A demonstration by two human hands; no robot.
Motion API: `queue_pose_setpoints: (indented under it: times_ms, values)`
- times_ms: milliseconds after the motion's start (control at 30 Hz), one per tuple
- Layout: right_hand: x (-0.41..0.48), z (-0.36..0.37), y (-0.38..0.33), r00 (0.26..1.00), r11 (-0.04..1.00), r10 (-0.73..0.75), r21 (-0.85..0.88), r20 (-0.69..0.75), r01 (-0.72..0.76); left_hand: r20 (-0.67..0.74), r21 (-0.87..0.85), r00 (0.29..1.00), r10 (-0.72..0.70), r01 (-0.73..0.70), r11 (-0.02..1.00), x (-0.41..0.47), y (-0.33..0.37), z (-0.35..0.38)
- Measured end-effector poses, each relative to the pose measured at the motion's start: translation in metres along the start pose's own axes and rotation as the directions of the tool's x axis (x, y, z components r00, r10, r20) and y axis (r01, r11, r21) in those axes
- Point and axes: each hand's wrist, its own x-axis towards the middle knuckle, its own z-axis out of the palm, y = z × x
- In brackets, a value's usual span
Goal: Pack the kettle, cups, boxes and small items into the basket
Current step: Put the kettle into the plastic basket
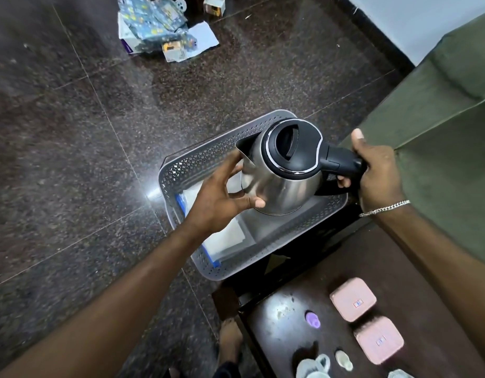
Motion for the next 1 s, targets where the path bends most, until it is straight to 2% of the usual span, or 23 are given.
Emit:
queue_pose_setpoints:
  times_ms: [400,533,600,667,733,800,833,900,1000]
  values:
    - [0.006,-0.011,0.01,0.999,0.999,0.026,0.043,0.028,-0.027,-0.018,0.011,1.0,0.018,-0.018,1.0,-0.003,0.003,0.006]
    - [0.005,-0.015,0.01,0.999,0.999,0.022,0.046,0.033,-0.024,0.001,0.075,0.998,-0.07,0.07,0.995,-0.003,0.0,0.0]
    - [0.001,-0.017,0.004,0.998,0.998,-0.055,-0.014,-0.032,0.054,-0.009,0.127,0.992,-0.128,0.128,0.984,-0.006,-0.004,-0.007]
    - [-0.007,-0.019,-0.008,0.965,0.958,-0.222,-0.217,-0.143,0.189,-0.02,0.233,0.989,-0.145,0.146,0.962,-0.009,-0.014,-0.019]
    - [-0.025,-0.02,-0.024,0.889,0.887,-0.392,-0.353,-0.235,0.297,-0.043,0.433,0.988,-0.15,0.154,0.888,-0.012,-0.019,-0.033]
    - [-0.057,-0.011,-0.038,0.837,0.861,-0.48,-0.321,-0.263,0.393,-0.056,0.644,0.983,-0.175,0.17,0.746,-0.014,-0.019,-0.043]
    - [-0.075,0.0,-0.042,0.836,0.859,-0.486,-0.315,-0.255,0.403,-0.055,0.716,0.977,-0.206,0.182,0.674,-0.014,-0.017,-0.046]
    - [-0.112,0.034,-0.042,0.88,0.866,-0.44,-0.346,-0.181,0.361,-0.061,0.811,0.952,-0.299,0.222,0.541,-0.012,-0.014,-0.048]
    - [-0.148,0.096,-0.02,0.961,0.865,-0.265,-0.42,0.081,0.274,-0.089,0.898,0.907,-0.411,0.251,0.36,-0.005,-0.013,-0.047]
